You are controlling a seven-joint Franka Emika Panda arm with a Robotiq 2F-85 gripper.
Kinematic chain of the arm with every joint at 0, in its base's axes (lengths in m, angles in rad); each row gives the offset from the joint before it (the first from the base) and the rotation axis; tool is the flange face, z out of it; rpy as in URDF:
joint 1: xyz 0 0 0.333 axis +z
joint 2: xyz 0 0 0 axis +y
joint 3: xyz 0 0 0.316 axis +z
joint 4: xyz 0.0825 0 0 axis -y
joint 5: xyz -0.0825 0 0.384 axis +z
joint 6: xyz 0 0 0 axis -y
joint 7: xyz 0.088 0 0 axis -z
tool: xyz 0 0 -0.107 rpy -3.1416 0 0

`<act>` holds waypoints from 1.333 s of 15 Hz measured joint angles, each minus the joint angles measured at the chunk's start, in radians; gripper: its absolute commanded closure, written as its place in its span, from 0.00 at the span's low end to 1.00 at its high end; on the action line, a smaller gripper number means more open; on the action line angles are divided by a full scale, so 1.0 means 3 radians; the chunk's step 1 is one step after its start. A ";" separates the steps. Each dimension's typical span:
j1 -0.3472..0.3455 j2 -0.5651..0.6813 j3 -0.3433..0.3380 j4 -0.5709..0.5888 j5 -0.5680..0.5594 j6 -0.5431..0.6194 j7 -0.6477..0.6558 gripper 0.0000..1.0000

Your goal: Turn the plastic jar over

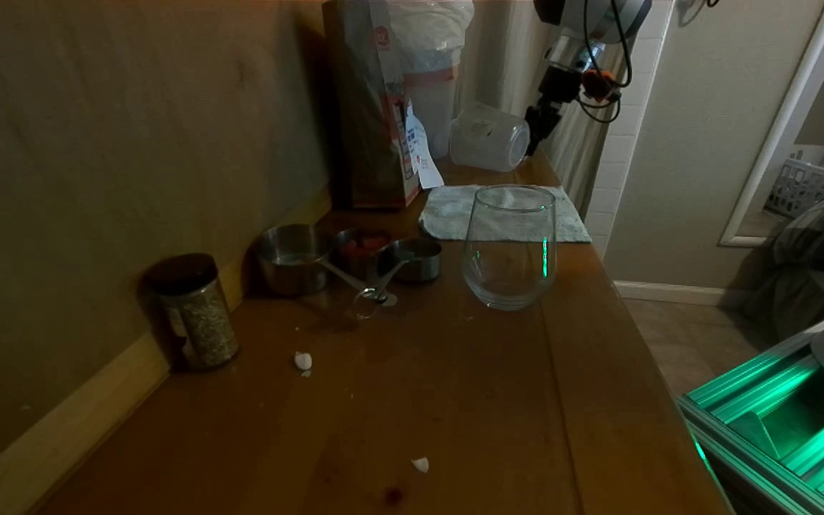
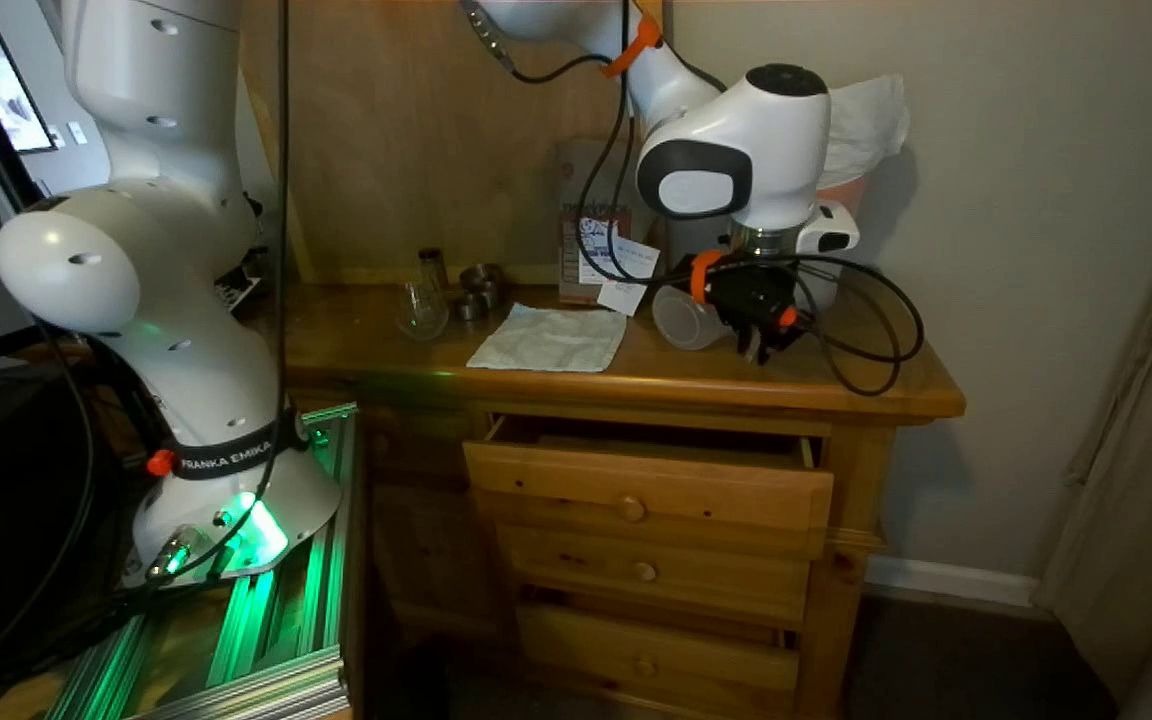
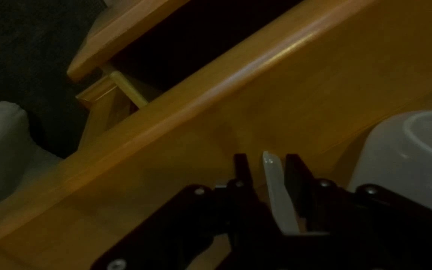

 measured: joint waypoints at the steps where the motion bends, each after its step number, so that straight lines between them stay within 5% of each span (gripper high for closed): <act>1: -0.0001 0.0000 0.0002 0.0000 0.0000 0.0000 0.0000 0.96; 9: -0.0026 -0.0003 0.0015 0.0018 0.0000 -0.0020 0.0003 0.97; 16: -0.0033 -0.0133 0.0007 0.0026 -0.0010 -0.0513 0.0152 0.97; 17: -0.0032 -0.0167 0.0001 0.0027 -0.0015 -0.0581 0.0196 0.72; 20: -0.0027 -0.0248 -0.0019 0.0028 -0.0087 -0.0610 0.0288 0.58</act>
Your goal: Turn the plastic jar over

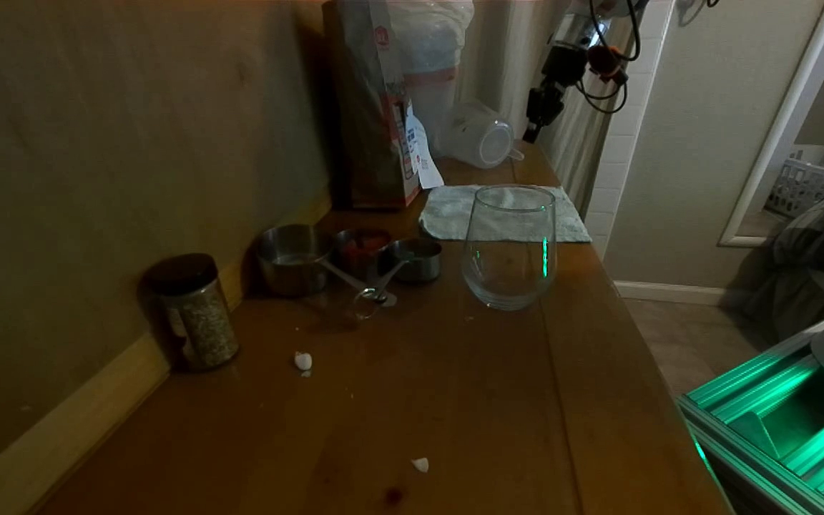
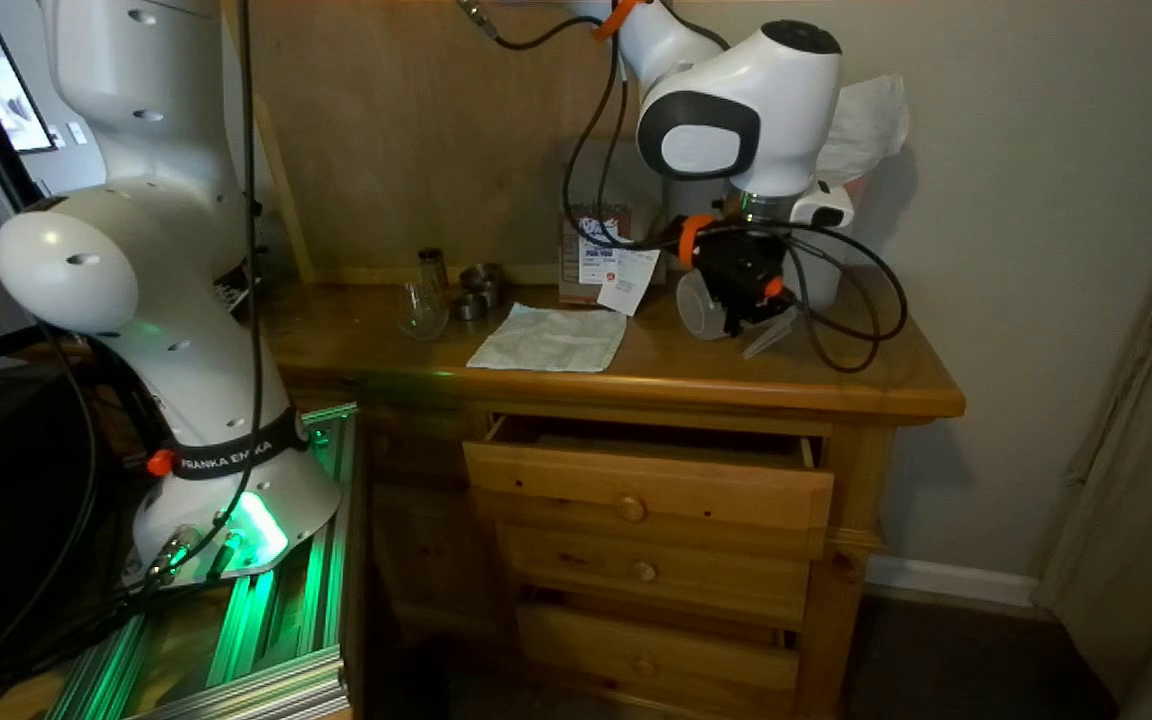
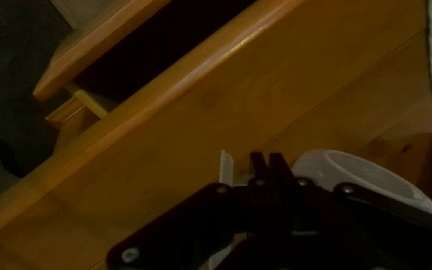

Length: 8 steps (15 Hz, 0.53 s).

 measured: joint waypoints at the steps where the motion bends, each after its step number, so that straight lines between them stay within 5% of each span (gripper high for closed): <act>1: 0.0001 -0.0007 -0.0002 0.0000 -0.0024 0.0024 0.0004 0.52; 8: 0.0008 0.0136 0.0023 -0.0003 -0.0042 0.0489 -0.0020 0.03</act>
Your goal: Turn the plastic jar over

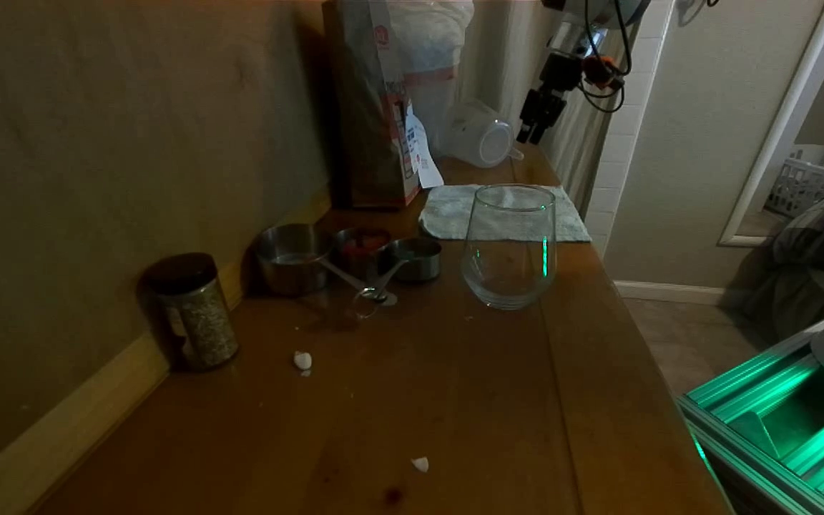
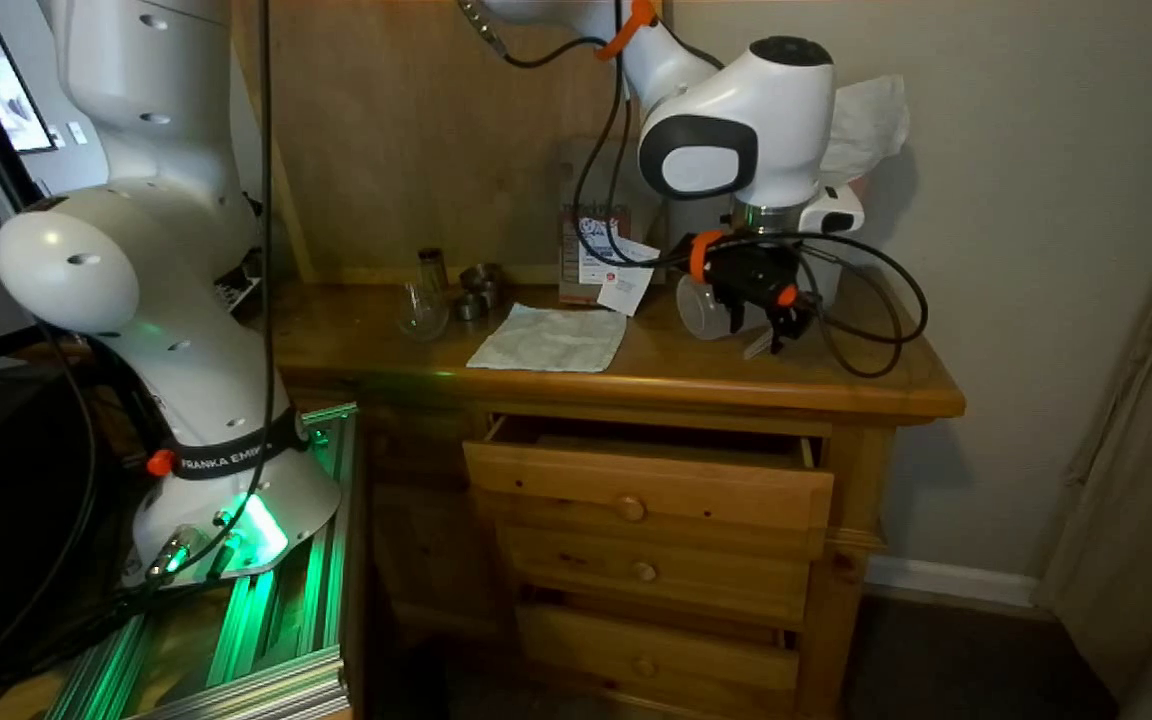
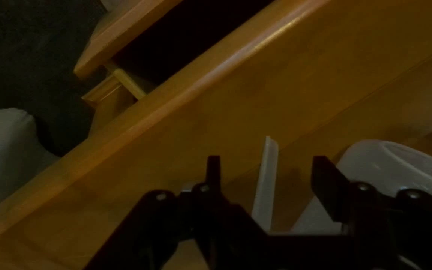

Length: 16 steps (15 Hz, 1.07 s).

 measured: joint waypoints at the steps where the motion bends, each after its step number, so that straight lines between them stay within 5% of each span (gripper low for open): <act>1: 0.0000 0.0032 0.0008 0.0000 0.0000 0.0072 -0.0002 0.01; 3: -0.0005 0.0089 0.0031 0.0000 0.0000 0.0186 -0.0003 0.03; 5: -0.0013 0.0131 0.0059 0.0000 0.0000 0.0270 -0.0003 0.27; 16: -0.0033 0.0192 0.0144 0.0000 0.0000 0.0404 -0.0003 0.96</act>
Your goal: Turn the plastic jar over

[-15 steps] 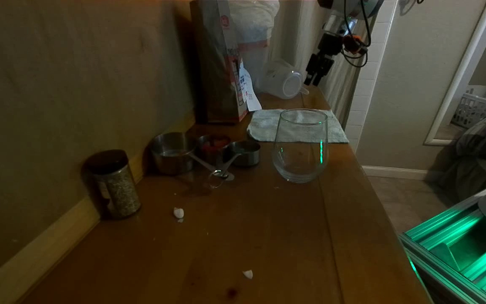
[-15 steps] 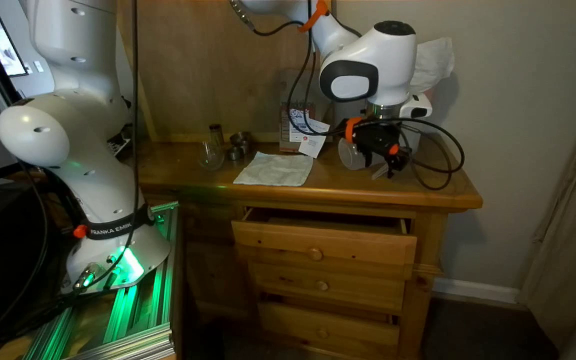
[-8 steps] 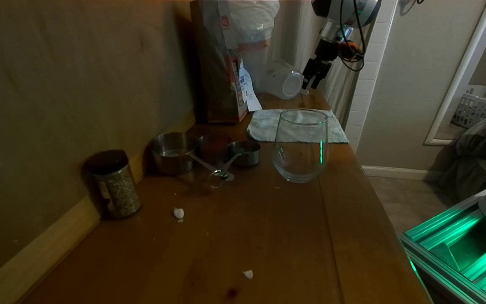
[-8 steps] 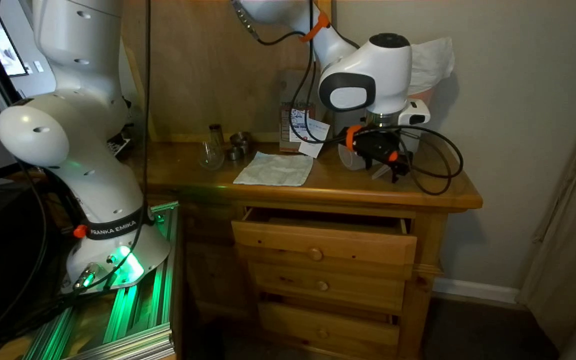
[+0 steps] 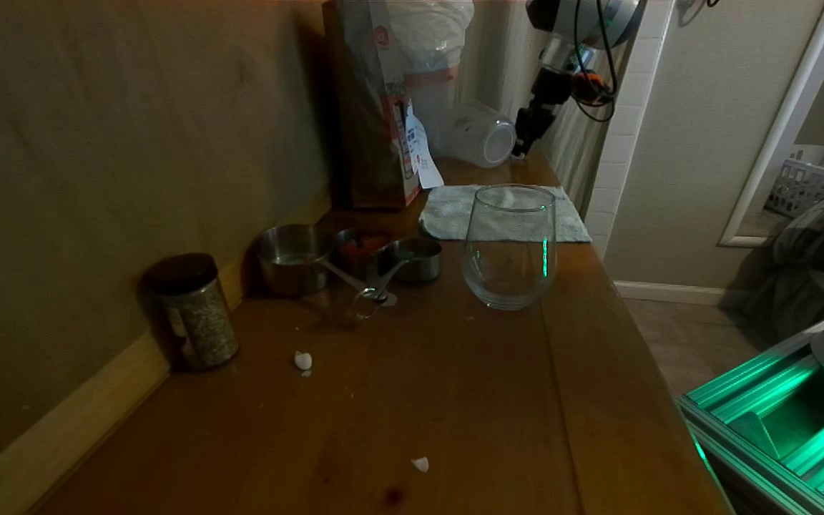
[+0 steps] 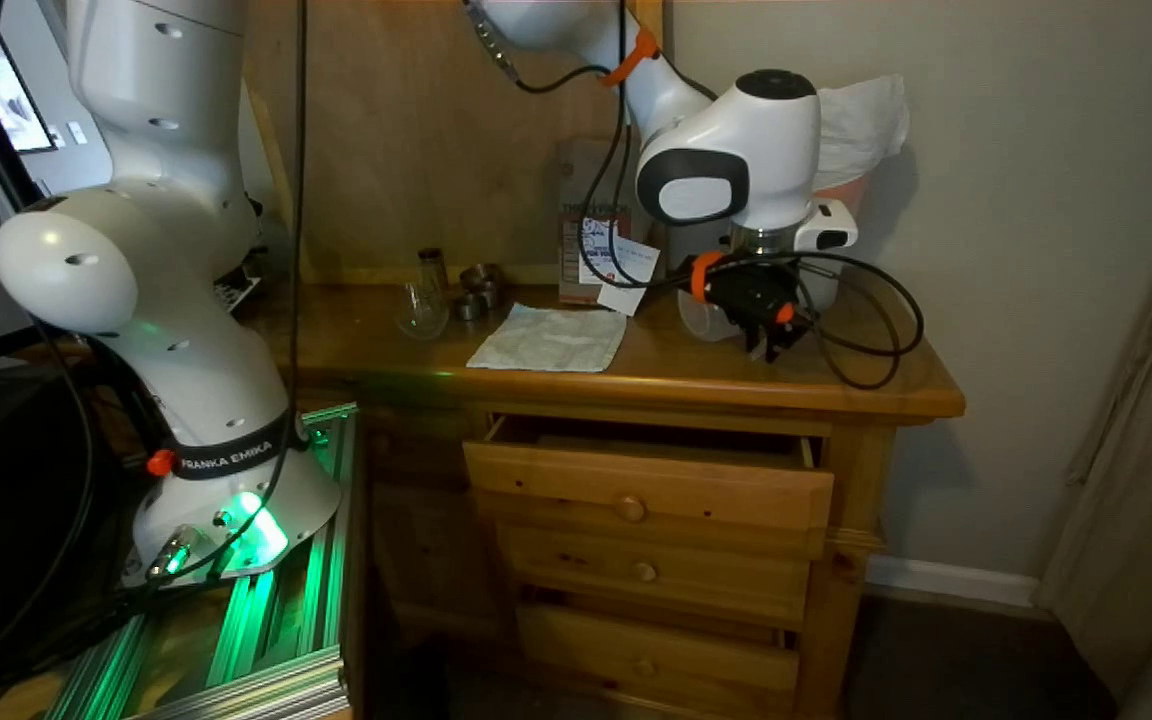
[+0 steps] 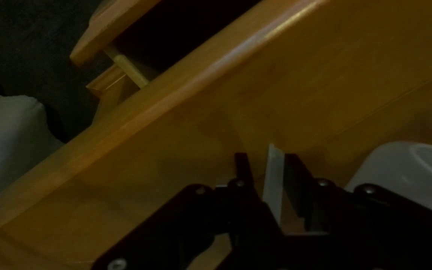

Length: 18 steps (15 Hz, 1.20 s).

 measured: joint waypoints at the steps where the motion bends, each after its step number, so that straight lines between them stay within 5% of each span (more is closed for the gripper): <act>1: -0.0002 0.0004 0.0000 0.0000 0.0000 0.0000 0.0001 0.98; 9: -0.0038 -0.0028 -0.0002 0.0008 0.0000 -0.0201 0.0075 0.94; 18: -0.0046 -0.0454 -0.0190 0.0168 -0.0003 -0.1712 0.0799 0.95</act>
